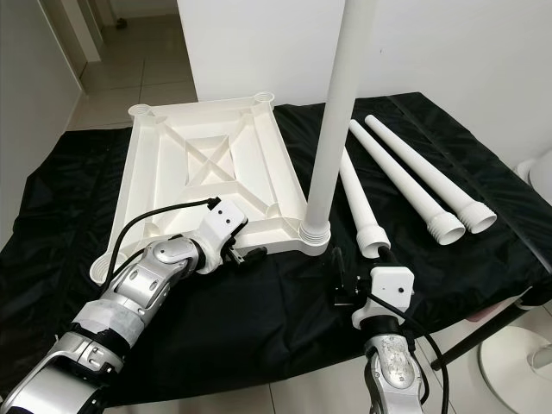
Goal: Building children table
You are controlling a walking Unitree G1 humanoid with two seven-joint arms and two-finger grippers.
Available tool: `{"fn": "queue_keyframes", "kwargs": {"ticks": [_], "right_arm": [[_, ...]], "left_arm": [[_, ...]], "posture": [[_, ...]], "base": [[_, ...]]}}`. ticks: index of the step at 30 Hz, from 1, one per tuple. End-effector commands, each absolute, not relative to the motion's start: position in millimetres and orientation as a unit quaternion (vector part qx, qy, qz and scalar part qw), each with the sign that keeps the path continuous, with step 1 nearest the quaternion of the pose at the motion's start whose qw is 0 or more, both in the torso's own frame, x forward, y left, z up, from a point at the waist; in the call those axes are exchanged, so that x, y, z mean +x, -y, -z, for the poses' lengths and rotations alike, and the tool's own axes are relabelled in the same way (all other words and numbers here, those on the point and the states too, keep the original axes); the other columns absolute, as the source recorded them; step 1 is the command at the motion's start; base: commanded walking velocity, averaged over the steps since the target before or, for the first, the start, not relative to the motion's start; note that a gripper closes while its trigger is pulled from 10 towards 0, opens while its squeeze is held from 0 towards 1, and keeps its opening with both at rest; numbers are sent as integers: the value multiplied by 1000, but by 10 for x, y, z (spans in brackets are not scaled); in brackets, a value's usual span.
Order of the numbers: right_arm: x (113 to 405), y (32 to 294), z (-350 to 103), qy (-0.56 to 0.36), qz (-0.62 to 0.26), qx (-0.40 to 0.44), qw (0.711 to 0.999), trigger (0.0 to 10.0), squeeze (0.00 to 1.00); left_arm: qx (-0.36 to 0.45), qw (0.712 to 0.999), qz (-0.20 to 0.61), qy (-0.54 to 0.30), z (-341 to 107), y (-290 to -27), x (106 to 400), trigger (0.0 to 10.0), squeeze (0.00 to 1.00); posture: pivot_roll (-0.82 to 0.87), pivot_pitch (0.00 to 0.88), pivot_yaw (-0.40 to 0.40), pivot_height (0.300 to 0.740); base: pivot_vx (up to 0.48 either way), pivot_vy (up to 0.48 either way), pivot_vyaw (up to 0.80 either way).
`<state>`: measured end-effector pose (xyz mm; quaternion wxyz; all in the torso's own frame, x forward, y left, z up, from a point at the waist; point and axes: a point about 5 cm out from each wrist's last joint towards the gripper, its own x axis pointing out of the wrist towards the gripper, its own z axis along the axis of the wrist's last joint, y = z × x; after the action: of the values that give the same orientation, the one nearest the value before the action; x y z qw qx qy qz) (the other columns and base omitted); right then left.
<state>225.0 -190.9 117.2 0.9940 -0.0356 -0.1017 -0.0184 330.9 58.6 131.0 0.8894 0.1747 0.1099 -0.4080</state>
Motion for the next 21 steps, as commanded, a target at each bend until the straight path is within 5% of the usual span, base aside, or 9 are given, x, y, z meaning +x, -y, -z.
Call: {"fn": "queue_keyframes", "kwargs": {"ticks": [1,2,3,6,7,21], "right_arm": [[2249,1924,-1164,103,22,-39,994,10000,0],[2249,1925,-1165,103,22,-39,994,10000,0],[2252,1926,-1165,103,23,-39,994,10000,0],[2263,1934,-1164,103,23,-40,994,10000,0],[2271,1937,-1164,103,23,-40,994,10000,0],[2318,1967,-1208,110,24,-50,992,10000,0]], "left_arm": [[185,891,387,-148,-1168,-716,3296,8941,0],[185,891,386,-149,-1165,-723,3291,8941,0],[183,892,385,-151,-1157,-738,3285,5333,0],[182,893,382,-155,-1146,-761,3279,5451,0],[187,892,380,-159,-1138,-770,3280,10000,0],[187,892,374,-169,-1127,-805,3256,10000,0]], "posture": [[-162,55,79,740],[-162,55,79,740],[-158,58,76,740],[-156,60,73,740],[-150,62,70,740],[-140,88,61,740]], "base": [[0,0,0],[0,0,0],[0,0,0],[0,0,0],[0,0,0],[0,0,0]]}}
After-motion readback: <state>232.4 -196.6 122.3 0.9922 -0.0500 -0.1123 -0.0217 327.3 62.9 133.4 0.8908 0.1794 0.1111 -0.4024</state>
